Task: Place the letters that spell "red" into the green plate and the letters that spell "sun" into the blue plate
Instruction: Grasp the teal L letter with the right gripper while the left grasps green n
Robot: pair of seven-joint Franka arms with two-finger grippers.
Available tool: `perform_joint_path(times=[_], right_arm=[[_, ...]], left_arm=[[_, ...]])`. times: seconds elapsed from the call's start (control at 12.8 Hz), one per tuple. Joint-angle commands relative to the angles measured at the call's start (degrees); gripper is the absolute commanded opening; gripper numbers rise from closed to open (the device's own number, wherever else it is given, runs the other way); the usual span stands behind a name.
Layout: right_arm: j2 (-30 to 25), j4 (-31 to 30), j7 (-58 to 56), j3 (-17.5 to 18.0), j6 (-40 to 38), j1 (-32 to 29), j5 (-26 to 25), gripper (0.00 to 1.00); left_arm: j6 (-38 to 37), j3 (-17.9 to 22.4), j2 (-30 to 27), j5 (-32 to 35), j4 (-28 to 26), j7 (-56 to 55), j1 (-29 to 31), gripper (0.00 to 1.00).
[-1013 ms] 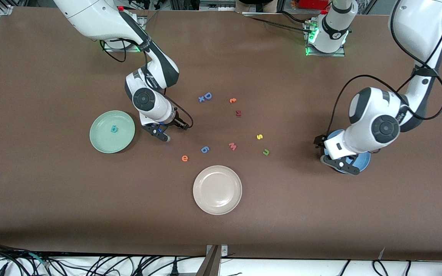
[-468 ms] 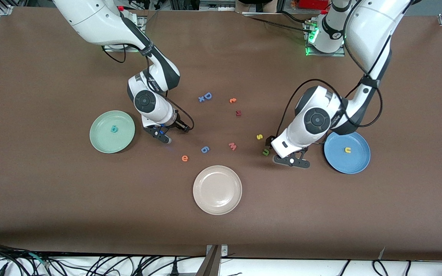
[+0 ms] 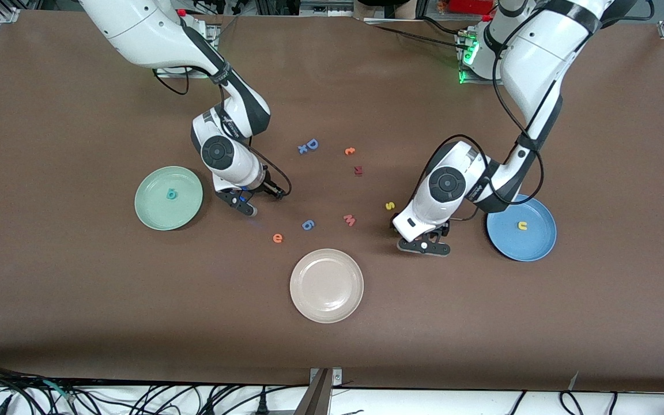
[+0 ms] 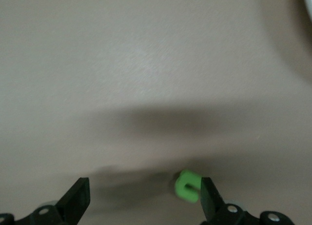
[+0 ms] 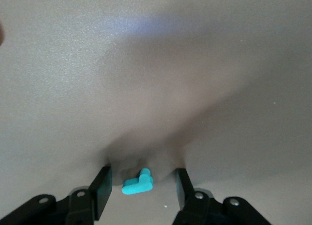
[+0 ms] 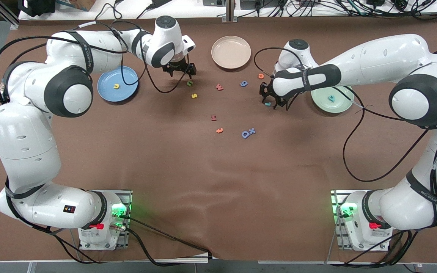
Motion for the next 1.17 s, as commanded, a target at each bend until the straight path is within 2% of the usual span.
perform_joint_path(times=[0.0,0.23,0.47,0.62,0.7,0.78,0.86,0.94,1.01,1.09], right_arm=[[0.9,0.02,0.83,0.07,0.68,0.41,0.6,0.57],[1.25,0.02,0.74,0.16,0.68,0.33,0.6,0.48],[1.69,0.02,0.83,0.16,0.77,0.42,0.68,0.47],[1.86,0.02,0.83,0.25,0.85,0.5,0.68,0.38],[2.04,0.02,0.83,0.25,0.86,0.5,0.68,0.38],[2.13,0.02,0.83,0.25,0.94,0.5,0.68,0.35],[2.13,0.02,0.83,0.25,1.12,0.5,0.68,0.31],[2.3,0.02,0.83,0.25,1.21,0.5,0.68,0.29],[2.3,0.02,0.83,0.25,1.21,0.5,0.68,0.28],[2.3,0.02,0.83,0.25,1.29,0.5,0.68,0.2]], left_arm=[[2.87,0.47,2.63,1.05,1.7,-2.57,-1.38,1.0],[2.87,0.55,3.24,1.57,1.26,-4.77,-3.23,1.0],[2.17,0.47,2.9,1.57,0.47,-4.78,-3.58,1.0],[2.08,0.47,2.89,1.66,0.38,-4.16,-3.14,0.99],[2.0,0.47,2.89,1.66,0.38,-4.16,-3.05,0.98],[1.99,0.47,2.89,1.66,0.21,-4.16,-2.97,0.92],[1.91,0.47,2.72,1.66,-0.14,-3.99,-2.88,0.8],[1.65,0.47,2.63,1.66,-0.23,-3.9,-2.7,0.62],[0.86,0.47,2.54,1.66,-0.24,-4.07,-2.7,0.49],[0.68,0.47,2.46,1.66,-0.24,-4.16,-2.61,0.38]])
